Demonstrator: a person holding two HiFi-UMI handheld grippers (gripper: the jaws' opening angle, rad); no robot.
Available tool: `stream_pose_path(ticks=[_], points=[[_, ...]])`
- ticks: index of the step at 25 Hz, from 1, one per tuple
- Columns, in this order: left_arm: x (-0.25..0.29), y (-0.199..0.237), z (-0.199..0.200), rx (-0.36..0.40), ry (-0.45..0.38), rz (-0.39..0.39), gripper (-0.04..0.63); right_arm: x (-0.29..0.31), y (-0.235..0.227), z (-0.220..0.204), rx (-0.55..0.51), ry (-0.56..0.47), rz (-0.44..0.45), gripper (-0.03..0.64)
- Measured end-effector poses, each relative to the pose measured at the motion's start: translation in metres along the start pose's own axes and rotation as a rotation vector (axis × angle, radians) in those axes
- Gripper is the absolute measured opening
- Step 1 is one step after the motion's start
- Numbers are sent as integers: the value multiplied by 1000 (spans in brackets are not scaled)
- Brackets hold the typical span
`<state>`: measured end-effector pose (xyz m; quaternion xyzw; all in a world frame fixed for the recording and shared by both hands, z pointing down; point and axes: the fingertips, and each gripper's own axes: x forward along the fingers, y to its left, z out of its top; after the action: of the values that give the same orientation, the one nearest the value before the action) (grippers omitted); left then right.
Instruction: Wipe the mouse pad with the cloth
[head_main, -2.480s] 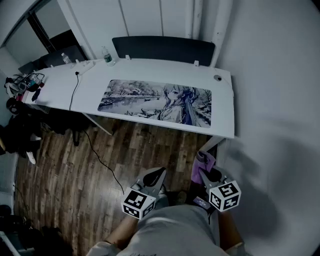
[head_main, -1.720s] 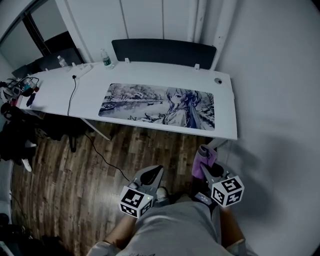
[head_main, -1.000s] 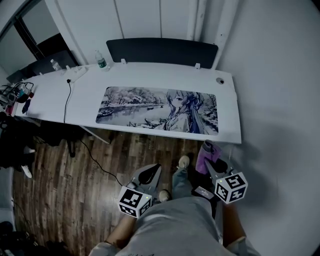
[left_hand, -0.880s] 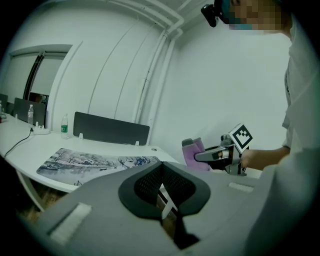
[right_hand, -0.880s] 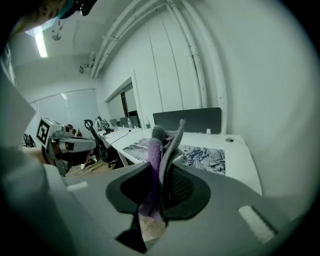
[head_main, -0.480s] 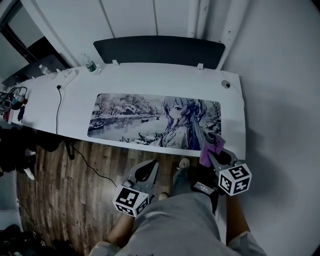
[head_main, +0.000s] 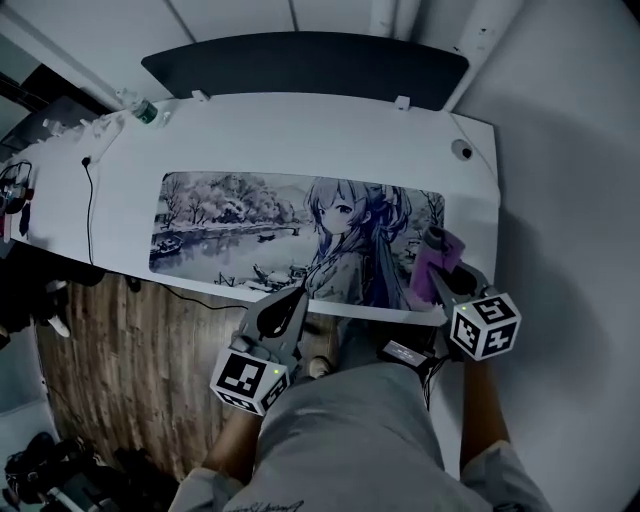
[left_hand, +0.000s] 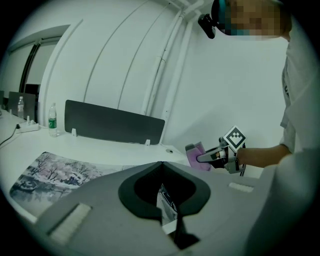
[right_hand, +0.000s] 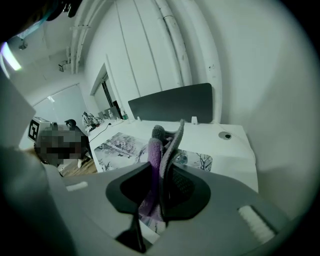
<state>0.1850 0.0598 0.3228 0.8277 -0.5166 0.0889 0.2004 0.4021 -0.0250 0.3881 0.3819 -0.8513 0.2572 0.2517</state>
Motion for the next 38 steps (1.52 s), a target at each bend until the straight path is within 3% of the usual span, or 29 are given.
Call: stream_pose_path(ticks=[20,25,30,38], points=[[111,4,1,-41,117,16,18,84,-137,-16,171,181,-23,87],[111,11,2,-44,148,48,19,106,-153,-25,226,228,-16,87],[101,21,7,-31,153,84,20,118,-154,-34,216,271,-22,87],[100,40,10,-20,149,53,18,125,-156,-36,215,314,-56,87]])
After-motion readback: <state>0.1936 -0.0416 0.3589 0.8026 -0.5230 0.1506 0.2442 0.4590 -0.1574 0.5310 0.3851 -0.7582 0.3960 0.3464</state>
